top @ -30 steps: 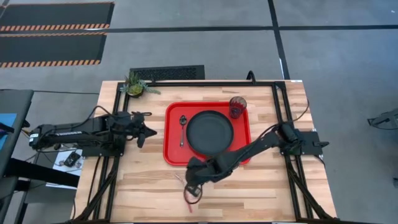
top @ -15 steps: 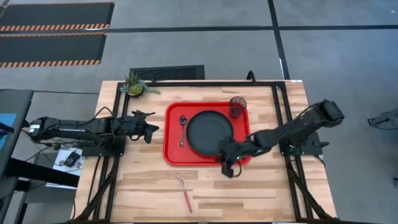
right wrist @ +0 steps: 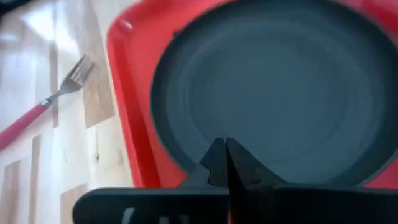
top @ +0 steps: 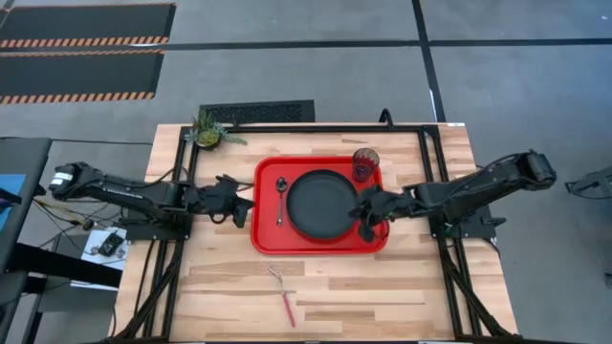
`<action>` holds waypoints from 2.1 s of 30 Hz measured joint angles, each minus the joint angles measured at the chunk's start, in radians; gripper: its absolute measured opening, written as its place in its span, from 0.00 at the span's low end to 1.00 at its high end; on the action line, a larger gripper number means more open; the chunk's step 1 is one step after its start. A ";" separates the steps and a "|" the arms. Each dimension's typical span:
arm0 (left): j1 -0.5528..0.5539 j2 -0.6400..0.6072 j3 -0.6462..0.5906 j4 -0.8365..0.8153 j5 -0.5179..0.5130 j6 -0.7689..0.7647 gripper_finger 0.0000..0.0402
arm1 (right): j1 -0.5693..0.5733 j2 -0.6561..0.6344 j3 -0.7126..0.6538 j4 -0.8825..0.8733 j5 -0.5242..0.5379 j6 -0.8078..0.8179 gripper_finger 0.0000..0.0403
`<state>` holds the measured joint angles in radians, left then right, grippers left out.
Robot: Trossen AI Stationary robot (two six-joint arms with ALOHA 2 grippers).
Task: Pick and place plate/cup/fork/spoon on tray
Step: Put the red fork on the red serving tray to the left of the black spoon
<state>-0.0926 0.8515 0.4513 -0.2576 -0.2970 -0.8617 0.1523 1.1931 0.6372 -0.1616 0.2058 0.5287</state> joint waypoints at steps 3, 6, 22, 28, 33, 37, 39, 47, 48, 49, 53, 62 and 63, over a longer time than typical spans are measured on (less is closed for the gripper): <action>-0.047 0.092 0.082 -0.071 -0.072 -0.072 0.00 | -0.054 -0.076 -0.056 0.041 -0.058 -0.077 0.00; -0.087 0.197 0.179 -0.135 -0.103 -0.170 0.00 | -0.117 -0.155 -0.090 0.044 -0.140 -0.145 0.00; -0.292 0.770 0.757 -0.465 0.073 -0.729 0.00 | -0.325 -0.353 -0.101 -0.105 -0.423 -0.434 0.01; -0.397 0.925 0.926 -0.467 0.121 -0.937 0.00 | -0.339 -0.364 -0.102 -0.133 -0.437 -0.488 0.01; -0.465 0.998 0.965 -0.455 0.136 -1.124 0.00 | -0.338 -0.363 -0.102 -0.143 -0.443 -0.512 0.01; -0.509 1.019 0.966 -0.432 0.118 -1.241 0.05 | -0.339 -0.363 -0.102 -0.147 -0.445 -0.538 0.01; -0.522 1.036 0.968 -0.425 0.109 -1.282 0.10 | -0.339 -0.363 -0.102 -0.151 -0.447 -0.540 0.01; -0.525 1.134 0.966 -0.402 0.137 -1.372 0.33 | -0.337 -0.362 -0.101 -0.161 -0.472 -0.538 0.01; -0.522 1.146 0.966 -0.390 0.139 -1.375 0.35 | -0.336 -0.362 -0.101 -0.167 -0.472 -0.537 0.01; -0.520 1.155 0.966 -0.373 0.139 -1.374 0.36 | -0.336 -0.362 -0.101 -0.171 -0.472 -0.537 0.01; -0.512 1.196 0.966 -0.334 0.142 -1.375 0.36 | -0.335 -0.362 -0.101 -0.178 -0.472 -0.537 0.01; -0.511 1.214 0.966 -0.359 0.136 -1.357 0.15 | -0.335 -0.362 -0.101 -0.182 -0.472 -0.537 0.01; -0.511 1.214 0.966 -0.365 0.138 -1.353 0.11 | -0.335 -0.362 -0.101 -0.182 -0.472 -0.537 0.01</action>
<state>-0.6033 2.0651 1.4178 -0.6228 -0.1589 -2.2144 -0.1829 0.8307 0.5358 -0.3435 -0.2657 -0.0082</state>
